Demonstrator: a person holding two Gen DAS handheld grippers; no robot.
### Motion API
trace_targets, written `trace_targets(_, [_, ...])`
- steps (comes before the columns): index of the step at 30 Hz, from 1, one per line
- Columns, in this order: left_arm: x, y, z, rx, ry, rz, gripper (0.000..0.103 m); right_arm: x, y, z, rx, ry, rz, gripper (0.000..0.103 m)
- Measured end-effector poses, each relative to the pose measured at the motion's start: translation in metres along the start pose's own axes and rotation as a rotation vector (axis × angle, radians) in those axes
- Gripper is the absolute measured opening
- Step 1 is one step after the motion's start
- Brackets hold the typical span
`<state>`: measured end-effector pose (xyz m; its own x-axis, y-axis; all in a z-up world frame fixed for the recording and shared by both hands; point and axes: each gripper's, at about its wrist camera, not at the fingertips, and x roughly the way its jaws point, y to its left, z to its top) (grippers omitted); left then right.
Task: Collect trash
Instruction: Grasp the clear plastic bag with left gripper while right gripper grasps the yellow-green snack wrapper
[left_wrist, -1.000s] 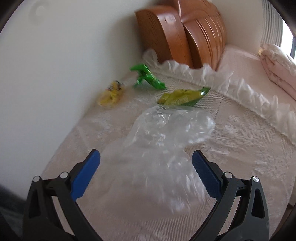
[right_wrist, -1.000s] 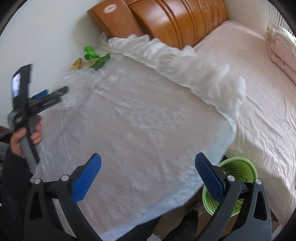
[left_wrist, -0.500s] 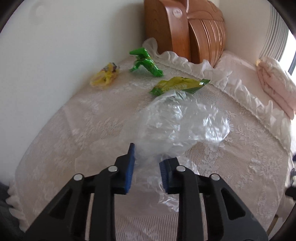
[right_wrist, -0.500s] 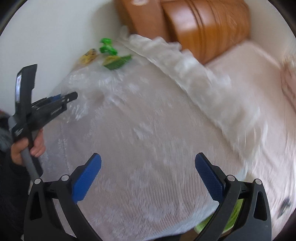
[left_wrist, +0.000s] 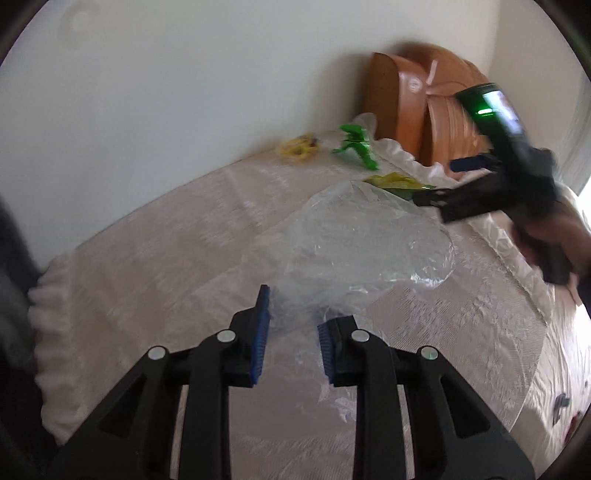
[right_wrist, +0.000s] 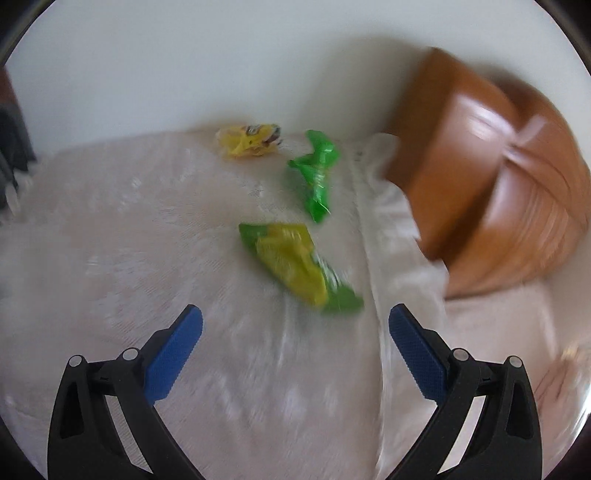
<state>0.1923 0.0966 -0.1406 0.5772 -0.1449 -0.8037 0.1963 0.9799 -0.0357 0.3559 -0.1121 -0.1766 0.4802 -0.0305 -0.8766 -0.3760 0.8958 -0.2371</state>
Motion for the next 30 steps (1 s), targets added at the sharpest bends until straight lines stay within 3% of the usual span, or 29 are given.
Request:
trace_targets(6, [-0.007, 0.019, -0.013, -0.027, 0.020, 0.020, 0.024, 0.048, -0.003, 0.020, 0.018, 0.077, 0.016, 0.080])
trace_targets(10, [-0.008, 0.028, -0.015, -0.044, 0.027, 0.018, 0.025, 0.054, -0.013, 0.022, 0.063, 0.093, 0.040, 0.064])
trace_targets(16, [-0.007, 0.029, -0.017, -0.037, 0.034, 0.014, 0.024, 0.046, -0.021, 0.015, 0.125, 0.081, 0.046, 0.058])
trace_targets(24, [-0.025, 0.016, -0.018, -0.002, 0.015, 0.007, 0.024, -0.026, -0.020, -0.035, 0.262, -0.040, 0.097, 0.055])
trace_targets(30, [-0.046, -0.005, -0.033, 0.024, 0.001, -0.008, 0.024, -0.100, 0.001, -0.119, 0.403, -0.127, 0.167, 0.055])
